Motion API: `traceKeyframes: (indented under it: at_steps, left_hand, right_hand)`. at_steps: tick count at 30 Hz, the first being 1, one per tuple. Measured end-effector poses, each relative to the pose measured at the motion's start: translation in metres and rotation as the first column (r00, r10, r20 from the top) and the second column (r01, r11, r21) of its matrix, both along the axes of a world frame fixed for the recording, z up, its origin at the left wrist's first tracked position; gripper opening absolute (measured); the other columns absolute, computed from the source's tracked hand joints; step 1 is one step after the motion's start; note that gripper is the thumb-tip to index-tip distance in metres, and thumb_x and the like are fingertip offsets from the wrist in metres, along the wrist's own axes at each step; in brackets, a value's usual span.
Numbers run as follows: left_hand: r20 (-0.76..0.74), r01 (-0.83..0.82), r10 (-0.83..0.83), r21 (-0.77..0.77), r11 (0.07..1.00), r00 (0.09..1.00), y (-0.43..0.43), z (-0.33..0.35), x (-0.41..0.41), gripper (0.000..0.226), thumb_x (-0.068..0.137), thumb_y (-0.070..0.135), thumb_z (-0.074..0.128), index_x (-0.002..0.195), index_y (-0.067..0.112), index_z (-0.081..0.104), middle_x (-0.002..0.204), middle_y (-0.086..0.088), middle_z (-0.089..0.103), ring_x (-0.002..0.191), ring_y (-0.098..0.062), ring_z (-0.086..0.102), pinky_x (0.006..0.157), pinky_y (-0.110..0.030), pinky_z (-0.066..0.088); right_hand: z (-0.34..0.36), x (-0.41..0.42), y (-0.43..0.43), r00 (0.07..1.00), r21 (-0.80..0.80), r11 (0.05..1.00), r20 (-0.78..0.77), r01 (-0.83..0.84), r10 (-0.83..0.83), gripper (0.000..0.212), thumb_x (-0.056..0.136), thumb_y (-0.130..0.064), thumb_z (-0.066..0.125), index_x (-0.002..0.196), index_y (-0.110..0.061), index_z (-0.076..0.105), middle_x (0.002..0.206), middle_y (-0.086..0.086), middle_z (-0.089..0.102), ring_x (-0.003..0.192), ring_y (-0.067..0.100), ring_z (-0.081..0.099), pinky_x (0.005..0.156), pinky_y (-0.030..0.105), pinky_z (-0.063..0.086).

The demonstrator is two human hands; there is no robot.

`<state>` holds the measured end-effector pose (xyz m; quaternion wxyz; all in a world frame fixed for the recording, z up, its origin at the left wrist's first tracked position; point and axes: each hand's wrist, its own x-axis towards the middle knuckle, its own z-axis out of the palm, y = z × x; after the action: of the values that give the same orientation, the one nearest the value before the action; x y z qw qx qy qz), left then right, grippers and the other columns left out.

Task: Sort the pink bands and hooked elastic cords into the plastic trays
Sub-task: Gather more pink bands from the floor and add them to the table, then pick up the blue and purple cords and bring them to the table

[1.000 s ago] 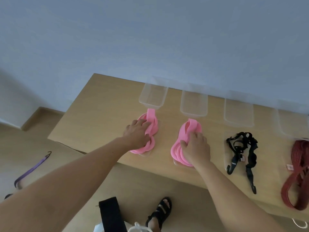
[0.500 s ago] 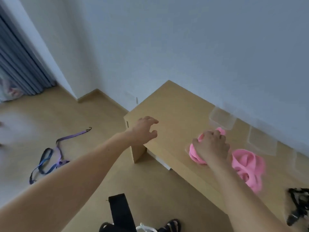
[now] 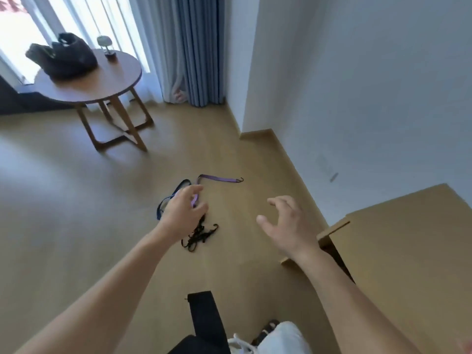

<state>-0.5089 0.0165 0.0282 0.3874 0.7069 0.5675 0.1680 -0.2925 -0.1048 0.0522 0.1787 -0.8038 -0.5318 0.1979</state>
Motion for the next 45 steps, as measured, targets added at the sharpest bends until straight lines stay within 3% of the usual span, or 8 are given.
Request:
traceKeyframes:
  at_steps: [8, 12, 16, 27, 31, 34, 37, 45]
  left_hand:
    - [0.039, -0.245, 0.251, -0.113, 0.963, 0.967, 0.063, -0.023, -0.046, 0.031, 0.095, 0.025, 0.059, 0.126, 0.02, 0.059, 0.114, 0.005, 0.063, 0.106, -0.011, 0.059, 0.082, -0.022, 0.044]
    - [-0.05, -0.279, 0.275, -0.179, 0.943, 0.96, 0.099, -0.029, -0.054, 0.034, 0.096, 0.027, 0.058, 0.13, 0.021, 0.057, 0.12, 0.004, 0.062, 0.107, -0.011, 0.059, 0.087, -0.024, 0.045]
    - [-0.137, -0.329, 0.307, -0.174, 0.928, 0.942, 0.14, -0.044, -0.059, 0.035, 0.096, 0.028, 0.057, 0.13, 0.021, 0.057, 0.126, 0.002, 0.06, 0.107, -0.01, 0.056, 0.087, -0.025, 0.043]
    - [-0.123, -0.311, 0.286, -0.436, 0.844, 0.95, 0.224, -0.166, -0.098, 0.041, 0.097, 0.032, 0.054, 0.137, 0.023, 0.051, 0.138, 0.005, 0.053, 0.121, -0.009, 0.052, 0.1, -0.025, 0.041]
    - [-0.163, -0.288, 0.238, -0.479, 0.829, 0.957, 0.281, -0.251, -0.119, 0.042, 0.095, 0.034, 0.053, 0.136, 0.025, 0.051, 0.138, 0.007, 0.053, 0.123, -0.009, 0.051, 0.101, -0.025, 0.041]
    - [-0.239, -0.303, 0.207, -0.501, 0.811, 0.949, 0.323, -0.333, -0.125, 0.043, 0.095, 0.033, 0.052, 0.137, 0.024, 0.05, 0.14, 0.005, 0.052, 0.124, -0.013, 0.051, 0.102, -0.028, 0.041]
    - [-0.279, -0.303, 0.173, -0.537, 0.787, 0.945, 0.351, -0.418, -0.12, 0.046, 0.095, 0.032, 0.051, 0.139, 0.021, 0.049, 0.142, 0.001, 0.051, 0.127, -0.016, 0.051, 0.102, -0.03, 0.04]
    - [-0.244, -0.348, 0.257, -0.5, 0.793, 0.935, 0.392, -0.637, -0.089, 0.042, 0.095, 0.032, 0.052, 0.136, 0.023, 0.052, 0.136, 0.004, 0.054, 0.118, -0.011, 0.052, 0.095, -0.025, 0.039]
  right_hand:
    - [-0.034, -0.038, 0.132, 0.956, 0.025, 0.973, -0.179, -0.23, 0.231, 0.048, 0.091, -0.04, 0.061, 0.133, -0.019, 0.054, 0.134, -0.005, 0.046, 0.121, 0.012, 0.049, 0.098, 0.029, 0.044]
    - [-0.054, -0.049, 0.204, 0.902, -0.003, 0.936, -0.268, -0.353, 0.339, 0.041, 0.093, -0.038, 0.059, 0.13, -0.022, 0.054, 0.121, -0.014, 0.045, 0.105, 0.006, 0.05, 0.083, 0.02, 0.042]
    - [-0.064, -0.062, 0.264, 0.847, -0.059, 0.883, -0.318, -0.466, 0.426, 0.046, 0.094, -0.04, 0.058, 0.137, -0.023, 0.05, 0.133, -0.01, 0.045, 0.117, 0.009, 0.049, 0.093, 0.027, 0.045]
    - [-0.118, -0.104, 0.4, 0.855, -0.152, 0.88, -0.355, -0.451, 0.377, 0.036, 0.093, -0.032, 0.063, 0.127, -0.024, 0.056, 0.11, -0.018, 0.045, 0.097, -0.013, 0.045, 0.077, 0.006, 0.037]
    - [-0.202, -0.122, 0.447, 0.882, -0.261, 0.878, -0.367, -0.402, 0.295, 0.025, 0.094, -0.034, 0.061, 0.117, -0.031, 0.055, 0.111, -0.02, 0.044, 0.1, -0.006, 0.048, 0.082, 0.016, 0.037]
    - [-0.291, -0.127, 0.477, 0.894, -0.325, 0.865, -0.365, -0.383, 0.259, 0.018, 0.093, -0.037, 0.06, 0.106, -0.041, 0.048, 0.106, -0.025, 0.042, 0.093, -0.017, 0.046, 0.072, 0.009, 0.035]
    - [-0.393, -0.125, 0.501, 0.904, -0.381, 0.848, -0.361, -0.369, 0.23, 0.026, 0.092, -0.041, 0.059, 0.117, -0.038, 0.052, 0.109, -0.021, 0.044, 0.086, -0.019, 0.048, 0.069, 0.009, 0.036]
    - [-0.692, -0.107, 0.54, 0.937, -0.598, 0.722, -0.221, -0.348, 0.269, 0.048, 0.091, -0.031, 0.054, 0.138, -0.023, 0.048, 0.135, 0.002, 0.045, 0.115, 0.024, 0.053, 0.093, 0.038, 0.047]
